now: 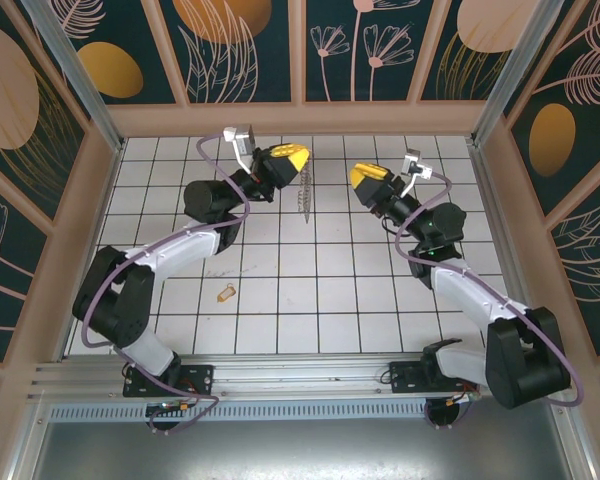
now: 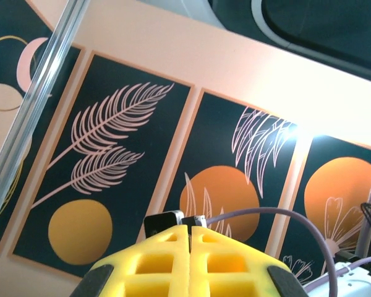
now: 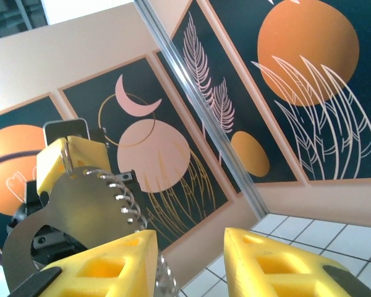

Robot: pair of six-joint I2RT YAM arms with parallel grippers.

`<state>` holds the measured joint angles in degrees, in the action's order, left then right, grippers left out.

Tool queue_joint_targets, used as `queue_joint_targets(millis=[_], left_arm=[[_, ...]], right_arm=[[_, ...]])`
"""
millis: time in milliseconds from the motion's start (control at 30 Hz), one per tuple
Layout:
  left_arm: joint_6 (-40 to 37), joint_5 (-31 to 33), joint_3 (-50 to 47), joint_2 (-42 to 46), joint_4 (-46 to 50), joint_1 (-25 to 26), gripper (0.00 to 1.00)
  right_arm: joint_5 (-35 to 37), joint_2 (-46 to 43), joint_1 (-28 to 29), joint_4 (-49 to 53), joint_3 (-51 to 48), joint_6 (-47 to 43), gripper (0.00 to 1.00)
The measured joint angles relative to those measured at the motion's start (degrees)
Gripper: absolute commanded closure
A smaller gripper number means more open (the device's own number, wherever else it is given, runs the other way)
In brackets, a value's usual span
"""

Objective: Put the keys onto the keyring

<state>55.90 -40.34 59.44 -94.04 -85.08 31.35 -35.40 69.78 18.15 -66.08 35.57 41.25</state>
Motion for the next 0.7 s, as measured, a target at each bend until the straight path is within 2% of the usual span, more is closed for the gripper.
queue_joint_targets(millis=[333,500,700], left_arm=[[-0.3,0.2,-0.2,-3.7,-4.7,0.1,1.00],[-2.3,0.4,-0.2,-4.1,-4.9,0.1,1.00],[-1.2,1.5,0.4,-7.2,-5.4,0.1,1.00]], right_arm=[[-0.3,5.7,0.8,-5.9,1.6,2.6,0.68],[-1.2,6.3,1.2,-8.0,1.8,2.8,0.68],[-2.6,6.4,2.1,-9.2,3.1,2.8,0.68]])
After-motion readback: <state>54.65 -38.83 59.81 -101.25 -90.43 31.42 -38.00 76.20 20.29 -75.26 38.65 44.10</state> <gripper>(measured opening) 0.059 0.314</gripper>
